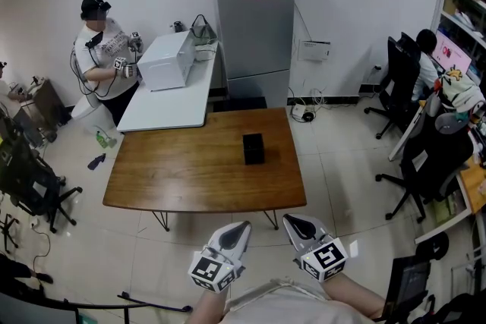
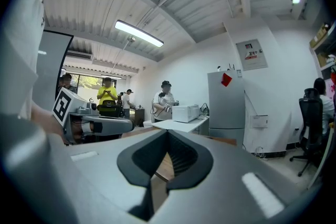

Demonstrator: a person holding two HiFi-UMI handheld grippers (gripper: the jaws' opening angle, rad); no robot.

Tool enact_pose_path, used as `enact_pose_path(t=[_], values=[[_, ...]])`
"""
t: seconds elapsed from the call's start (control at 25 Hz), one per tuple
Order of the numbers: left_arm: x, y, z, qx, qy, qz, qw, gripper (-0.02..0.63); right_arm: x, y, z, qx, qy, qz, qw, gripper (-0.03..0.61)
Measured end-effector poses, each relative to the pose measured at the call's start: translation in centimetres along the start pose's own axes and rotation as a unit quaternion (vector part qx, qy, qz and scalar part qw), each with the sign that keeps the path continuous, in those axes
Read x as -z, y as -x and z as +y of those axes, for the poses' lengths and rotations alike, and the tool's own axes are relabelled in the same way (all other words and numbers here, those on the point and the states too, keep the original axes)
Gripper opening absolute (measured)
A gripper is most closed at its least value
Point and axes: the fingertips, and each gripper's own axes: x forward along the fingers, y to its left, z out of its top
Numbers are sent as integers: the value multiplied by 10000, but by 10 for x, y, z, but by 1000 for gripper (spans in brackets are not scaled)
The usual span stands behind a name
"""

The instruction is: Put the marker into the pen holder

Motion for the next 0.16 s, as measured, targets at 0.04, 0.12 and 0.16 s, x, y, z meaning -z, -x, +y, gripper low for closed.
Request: enact_pose_path(t=[0.04,0.12,0.16], values=[[0,0,0,2,3,0,10000,17,0,0,0,-4,5,-1,10000,2],[1,0,0,7,8,-3,10000,17,0,-1,1,-9,25,-3,10000,2],[1,0,0,11,10,-4,10000,17,-1,-1,1,-11,40,-5,10000,2]])
